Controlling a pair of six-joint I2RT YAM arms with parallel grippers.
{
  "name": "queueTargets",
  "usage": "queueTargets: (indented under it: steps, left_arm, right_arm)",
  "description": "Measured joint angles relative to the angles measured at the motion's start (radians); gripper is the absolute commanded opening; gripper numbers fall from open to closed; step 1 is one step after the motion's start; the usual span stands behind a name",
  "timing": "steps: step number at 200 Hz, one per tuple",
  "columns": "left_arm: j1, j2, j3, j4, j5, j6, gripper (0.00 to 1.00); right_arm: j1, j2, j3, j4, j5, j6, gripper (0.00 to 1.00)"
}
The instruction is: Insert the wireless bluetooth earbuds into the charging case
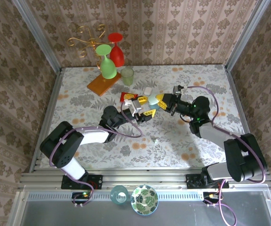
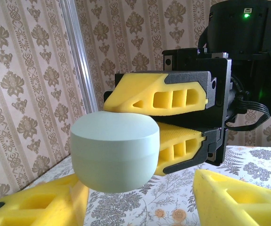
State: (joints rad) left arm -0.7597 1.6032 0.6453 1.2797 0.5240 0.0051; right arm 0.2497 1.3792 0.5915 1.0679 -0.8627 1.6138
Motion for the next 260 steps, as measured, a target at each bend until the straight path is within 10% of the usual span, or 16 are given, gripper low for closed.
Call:
queueTargets:
  steps: [260]
  left_arm:
    - [-0.005, 0.02, 0.05, -0.011, -0.045, 0.041, 0.58]
  right_arm:
    - [0.006, 0.037, 0.0, 0.02, 0.002, 0.039, 0.11]
